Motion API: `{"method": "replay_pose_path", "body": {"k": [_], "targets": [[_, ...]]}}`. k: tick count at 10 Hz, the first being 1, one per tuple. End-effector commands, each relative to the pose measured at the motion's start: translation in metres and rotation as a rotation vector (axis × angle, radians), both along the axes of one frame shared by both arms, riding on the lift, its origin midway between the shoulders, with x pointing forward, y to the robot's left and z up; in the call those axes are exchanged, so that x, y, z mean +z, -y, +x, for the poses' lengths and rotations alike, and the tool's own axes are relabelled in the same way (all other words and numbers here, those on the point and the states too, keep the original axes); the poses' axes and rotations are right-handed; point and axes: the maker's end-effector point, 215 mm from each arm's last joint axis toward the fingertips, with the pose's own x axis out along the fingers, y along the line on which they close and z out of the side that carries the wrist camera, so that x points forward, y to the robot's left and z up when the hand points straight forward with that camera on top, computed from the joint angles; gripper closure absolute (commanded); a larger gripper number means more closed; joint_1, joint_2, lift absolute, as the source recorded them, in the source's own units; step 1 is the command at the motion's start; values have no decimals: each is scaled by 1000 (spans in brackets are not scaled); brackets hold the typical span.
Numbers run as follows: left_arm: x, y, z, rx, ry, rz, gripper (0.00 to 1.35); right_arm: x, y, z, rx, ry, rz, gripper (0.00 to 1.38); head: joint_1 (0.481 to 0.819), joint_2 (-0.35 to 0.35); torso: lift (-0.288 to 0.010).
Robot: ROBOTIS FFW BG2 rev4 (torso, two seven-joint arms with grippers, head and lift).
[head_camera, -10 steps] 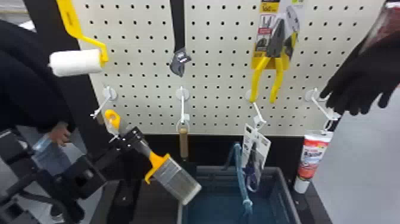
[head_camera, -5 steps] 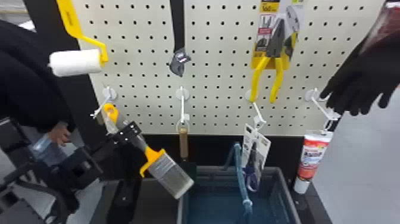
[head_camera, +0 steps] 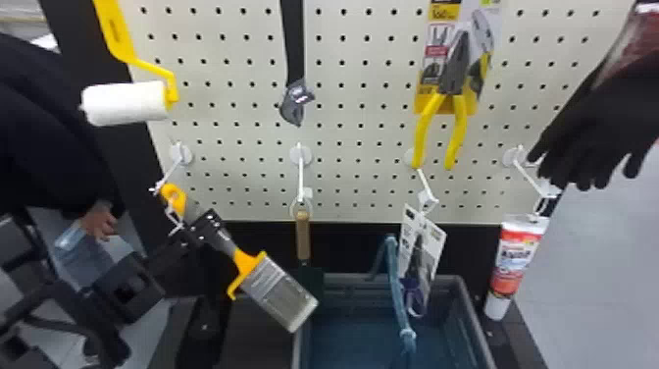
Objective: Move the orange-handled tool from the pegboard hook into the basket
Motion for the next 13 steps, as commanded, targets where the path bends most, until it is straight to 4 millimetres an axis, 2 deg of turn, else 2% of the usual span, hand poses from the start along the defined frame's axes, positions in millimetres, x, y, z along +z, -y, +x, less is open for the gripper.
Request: {"method": "replay_pose_path", "body": {"k": [1, 10, 13], "targets": [[-8, -5, 0, 4, -24, -21, 1211, -1, 0, 0, 0, -3, 2, 395, 549, 0, -100], [-26, -37, 26, -9, -33, 60, 1211, -2, -1, -1, 5, -9, 1, 395, 549, 0, -100], [-24, -32, 26, -24, -26, 79, 1211, -4, -2, -1, 7, -11, 3, 395, 549, 0, -100]]}}
